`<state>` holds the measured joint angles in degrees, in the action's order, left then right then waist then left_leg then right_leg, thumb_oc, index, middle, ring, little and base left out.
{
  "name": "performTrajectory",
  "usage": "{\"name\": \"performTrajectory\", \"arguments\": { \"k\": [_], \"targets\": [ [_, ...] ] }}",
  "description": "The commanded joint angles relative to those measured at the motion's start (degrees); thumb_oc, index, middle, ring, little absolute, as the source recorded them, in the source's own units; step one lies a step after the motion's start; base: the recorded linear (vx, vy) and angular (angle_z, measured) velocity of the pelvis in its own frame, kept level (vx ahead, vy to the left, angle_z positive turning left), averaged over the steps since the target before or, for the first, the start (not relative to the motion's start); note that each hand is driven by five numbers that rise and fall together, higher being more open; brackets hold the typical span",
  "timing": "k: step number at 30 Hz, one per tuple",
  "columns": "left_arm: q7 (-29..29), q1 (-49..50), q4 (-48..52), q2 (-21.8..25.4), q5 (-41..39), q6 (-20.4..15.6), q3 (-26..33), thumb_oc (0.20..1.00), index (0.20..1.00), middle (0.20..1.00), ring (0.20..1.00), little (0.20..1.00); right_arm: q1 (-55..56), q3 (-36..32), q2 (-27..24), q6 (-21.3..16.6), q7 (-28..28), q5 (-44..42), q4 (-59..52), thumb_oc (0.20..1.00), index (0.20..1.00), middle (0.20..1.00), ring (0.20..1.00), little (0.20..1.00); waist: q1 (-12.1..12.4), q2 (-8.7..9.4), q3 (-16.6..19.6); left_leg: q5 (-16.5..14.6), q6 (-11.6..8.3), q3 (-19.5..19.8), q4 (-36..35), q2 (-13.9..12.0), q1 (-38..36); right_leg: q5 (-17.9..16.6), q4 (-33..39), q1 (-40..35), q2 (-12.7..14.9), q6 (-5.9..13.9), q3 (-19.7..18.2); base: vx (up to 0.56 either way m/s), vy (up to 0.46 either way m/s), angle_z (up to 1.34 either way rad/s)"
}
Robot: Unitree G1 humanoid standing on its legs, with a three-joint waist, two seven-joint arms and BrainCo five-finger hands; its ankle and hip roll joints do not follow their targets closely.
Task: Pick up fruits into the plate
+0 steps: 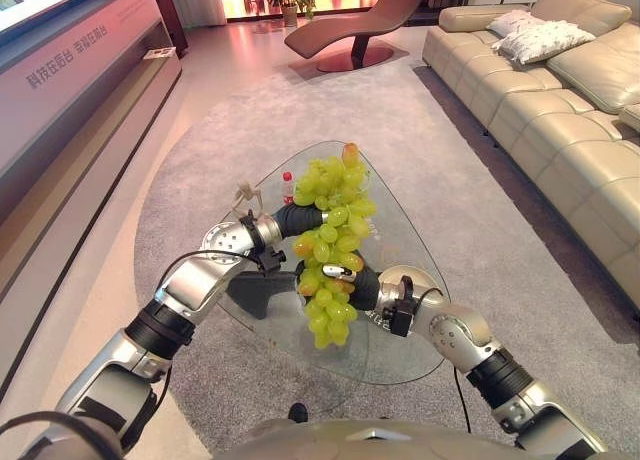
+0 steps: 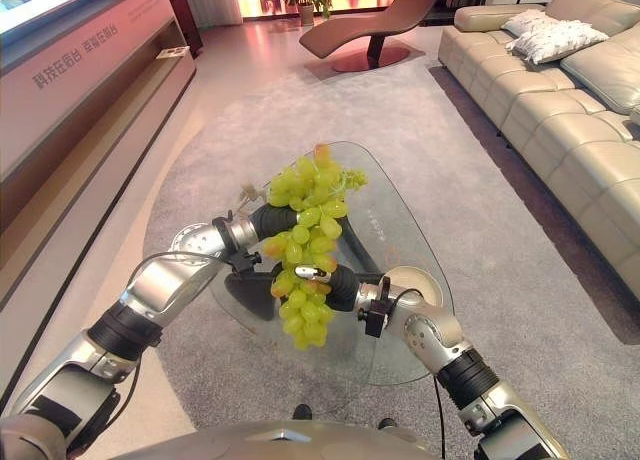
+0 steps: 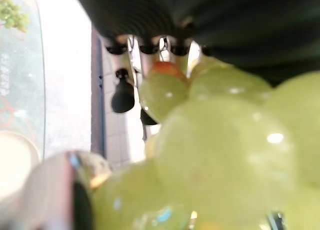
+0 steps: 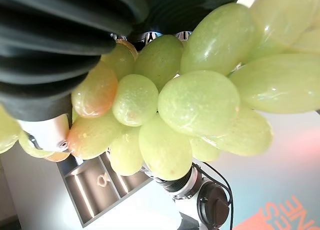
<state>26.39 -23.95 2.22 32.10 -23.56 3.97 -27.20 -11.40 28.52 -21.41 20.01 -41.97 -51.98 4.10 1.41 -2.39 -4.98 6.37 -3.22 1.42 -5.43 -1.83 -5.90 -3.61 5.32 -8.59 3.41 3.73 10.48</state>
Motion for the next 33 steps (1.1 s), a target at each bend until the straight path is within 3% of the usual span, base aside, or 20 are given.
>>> {"name": "performTrajectory", "arguments": {
  "k": [1, 17, 19, 26, 31, 33],
  "targets": [
    [-1.1, -2.4, -1.1, -1.9, -1.4, -1.1, 1.8, 1.0, 1.0, 1.0, 1.0, 1.0, -0.7, -2.4, 2.3, -3.8, 1.9, -1.9, -2.9, 0.2, 0.2, 0.2, 0.2, 0.2, 0.7, 2.32, 1.0, -11.6, 1.07, -3.7, 0.4, 1.5, -5.9, 5.6, -0.3, -2.9, 2.9, 3.18, 1.4, 0.0, 0.0, 0.0],
    [-6.8, 7.7, -5.9, -0.2, -0.2, 0.0, 9.4, 1.0, 1.0, 1.0, 1.0, 1.0, 5.2, -13.1, -5.7, -8.1, 5.8, 11.2, 1.5, 0.2, 0.2, 0.2, 0.2, 0.2, 0.4, 2.84, 0.1, -11.6, 0.95, -4.2, 0.4, 1.1, -6.0, 5.4, -0.3, -2.9, 2.9, 3.27, 1.6, 0.0, -0.002, 0.0],
    [-7.2, 12.8, -10.8, 0.6, 0.8, 0.3, 13.3, 1.0, 1.0, 1.0, 1.0, 1.0, 6.9, -17.0, -9.6, -9.9, 8.8, 21.5, 4.6, 0.2, 0.2, 0.2, 0.2, 0.2, 0.4, 3.26, -0.7, -11.5, 0.83, -4.1, 0.4, 0.9, -6.2, 5.4, -0.5, -3.1, 2.8, 3.1, 1.7, 0.06, -0.038, -0.01],
    [-7.0, 18.2, -20.4, 0.1, 1.1, 2.9, 15.7, 1.0, 1.0, 1.0, 1.0, 1.0, 7.3, -19.4, -13.8, -11.5, 12.4, 29.7, 9.4, 0.2, 0.2, 0.2, 0.2, 0.2, 0.7, 3.65, -2.2, -11.4, 0.68, -4.0, 0.4, 0.6, -6.4, 5.7, -1.2, -3.2, 2.7, 2.91, 1.9, 0.03, -0.032, 0.01],
    [-8.9, 21.3, -35.1, -3.2, 4.5, 2.7, 14.8, 1.0, 1.0, 1.0, 1.0, 1.0, 5.9, -19.4, -14.7, -11.8, 17.0, 34.9, 15.3, 0.2, 0.2, 0.2, 0.2, 0.2, 1.4, 3.97, -3.5, -11.4, 0.57, -3.9, 0.7, 0.4, -5.9, 5.8, -1.5, -2.8, 2.8, 3.12, 2.2, 0.02, -0.065, 0.0],
    [-11.3, 21.0, -45.6, -5.6, 7.8, 0.7, 14.1, 1.0, 1.0, 1.0, 1.0, 1.0, 3.4, -18.7, -14.7, -11.9, 20.3, 36.9, 20.3, 0.2, 0.2, 0.2, 0.2, 0.2, 1.8, 4.09, -4.4, -11.5, 0.56, -3.9, 0.9, 0.3, -5.3, 6.0, -1.9, -2.1, 2.8, 3.21, 2.1, 0.0, -0.085, 0.02]
  ]
}}
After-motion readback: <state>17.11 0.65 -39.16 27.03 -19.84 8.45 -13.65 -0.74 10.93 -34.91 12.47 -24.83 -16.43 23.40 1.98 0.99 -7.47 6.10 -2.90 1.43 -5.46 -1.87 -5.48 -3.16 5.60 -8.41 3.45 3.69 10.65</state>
